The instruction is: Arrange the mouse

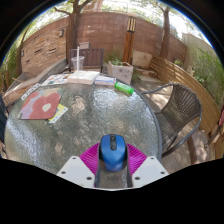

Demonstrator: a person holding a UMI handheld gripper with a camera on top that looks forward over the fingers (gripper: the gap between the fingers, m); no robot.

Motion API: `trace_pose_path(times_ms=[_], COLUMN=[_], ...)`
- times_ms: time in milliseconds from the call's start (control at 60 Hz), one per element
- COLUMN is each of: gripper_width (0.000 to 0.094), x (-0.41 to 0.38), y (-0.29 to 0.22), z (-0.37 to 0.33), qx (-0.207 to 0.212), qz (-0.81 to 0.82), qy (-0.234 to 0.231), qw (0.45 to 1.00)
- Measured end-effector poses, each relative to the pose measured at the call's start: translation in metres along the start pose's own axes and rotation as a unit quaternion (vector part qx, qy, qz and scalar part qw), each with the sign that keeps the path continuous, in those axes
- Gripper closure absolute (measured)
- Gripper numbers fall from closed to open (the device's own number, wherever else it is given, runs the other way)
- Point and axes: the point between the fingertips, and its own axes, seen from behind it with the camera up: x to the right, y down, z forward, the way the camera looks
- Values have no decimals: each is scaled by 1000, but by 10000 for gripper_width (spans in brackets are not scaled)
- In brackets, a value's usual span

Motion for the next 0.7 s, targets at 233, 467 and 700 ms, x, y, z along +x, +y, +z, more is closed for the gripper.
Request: trace_pose_path(times_ms=[233,467,700], gripper_width=[572,572,573], x=[12,-121,-298], y=[-132,-294,-221], z=[-65,-85,51], qx=[104,212,92], qz=[40,28,-9], qy=[65,-25,-141], qw=[992,977,986])
